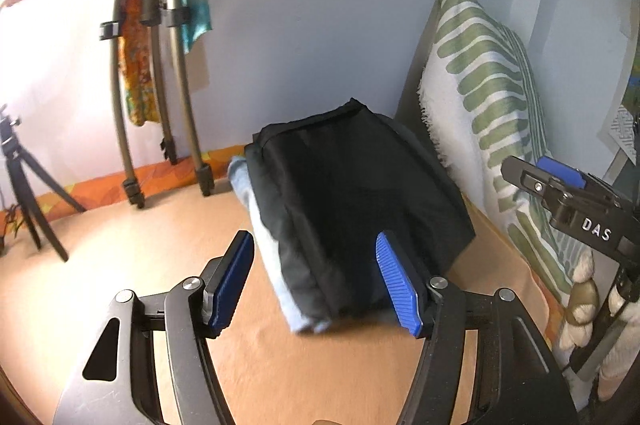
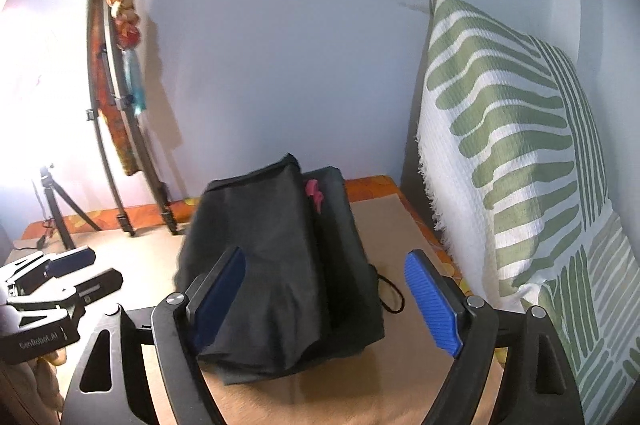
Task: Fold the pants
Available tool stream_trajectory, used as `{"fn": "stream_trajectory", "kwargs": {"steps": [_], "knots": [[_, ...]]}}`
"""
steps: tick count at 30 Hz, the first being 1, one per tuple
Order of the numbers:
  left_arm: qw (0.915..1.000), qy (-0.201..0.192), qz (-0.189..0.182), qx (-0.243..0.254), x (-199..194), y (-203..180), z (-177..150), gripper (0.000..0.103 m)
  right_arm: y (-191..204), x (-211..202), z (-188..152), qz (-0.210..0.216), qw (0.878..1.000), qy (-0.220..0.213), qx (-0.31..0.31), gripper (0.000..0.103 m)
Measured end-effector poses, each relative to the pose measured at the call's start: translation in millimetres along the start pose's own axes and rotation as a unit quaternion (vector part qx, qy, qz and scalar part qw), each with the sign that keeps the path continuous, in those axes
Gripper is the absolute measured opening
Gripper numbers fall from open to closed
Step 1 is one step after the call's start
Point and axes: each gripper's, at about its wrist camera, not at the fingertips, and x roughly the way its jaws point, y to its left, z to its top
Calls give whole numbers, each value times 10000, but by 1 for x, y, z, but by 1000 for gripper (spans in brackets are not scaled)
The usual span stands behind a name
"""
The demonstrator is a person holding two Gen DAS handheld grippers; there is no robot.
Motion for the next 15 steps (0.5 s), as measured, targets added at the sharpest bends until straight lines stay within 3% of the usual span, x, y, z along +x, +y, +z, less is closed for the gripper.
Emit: {"fn": "stream_trajectory", "kwargs": {"steps": [15], "knots": [[9984,-385,329,262,-96,7,-57,79,51,-72,-47,426,9989,-196,7,87]]}}
